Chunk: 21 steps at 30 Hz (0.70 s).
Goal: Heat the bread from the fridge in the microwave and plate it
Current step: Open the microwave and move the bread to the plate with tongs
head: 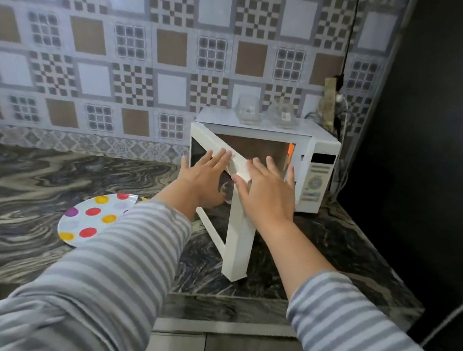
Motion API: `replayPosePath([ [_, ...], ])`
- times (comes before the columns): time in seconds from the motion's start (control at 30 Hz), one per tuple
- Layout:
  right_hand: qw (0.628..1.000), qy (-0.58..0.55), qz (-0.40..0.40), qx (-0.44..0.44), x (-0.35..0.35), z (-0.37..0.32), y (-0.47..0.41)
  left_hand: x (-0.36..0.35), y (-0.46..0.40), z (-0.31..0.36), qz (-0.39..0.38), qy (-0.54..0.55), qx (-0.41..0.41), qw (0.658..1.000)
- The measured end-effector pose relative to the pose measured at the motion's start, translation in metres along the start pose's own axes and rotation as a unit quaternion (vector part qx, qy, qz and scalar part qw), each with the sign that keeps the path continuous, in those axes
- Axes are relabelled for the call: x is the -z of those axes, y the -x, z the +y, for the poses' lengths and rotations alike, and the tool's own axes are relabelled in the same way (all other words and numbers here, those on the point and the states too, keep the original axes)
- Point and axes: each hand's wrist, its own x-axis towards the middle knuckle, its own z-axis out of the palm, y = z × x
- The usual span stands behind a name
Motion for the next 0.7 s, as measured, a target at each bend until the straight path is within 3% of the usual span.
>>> replayPosePath([
  [0.17, 1.0, 0.009, -0.018, -0.005, 0.006, -0.034, 0.004, 0.003, 0.033, -0.025, 0.001, 0.001, 0.028, 1.0],
  [0.43, 0.987, -0.07, -0.046, 0.135, -0.005, -0.125, 0.002, -0.01, 0.107, -0.109, -0.015, 0.018, 0.193, 0.981],
  [0.53, 0.977, -0.085, -0.1, 0.168, -0.031, -0.152, 0.006, -0.019, 0.131, -0.129, -0.025, 0.022, 0.231, 0.972],
  [0.7, 0.958, -0.13, -0.236, 0.097, -0.095, -0.175, 0.02, -0.049, 0.151, -0.167, -0.049, 0.073, 0.291, 0.953],
])
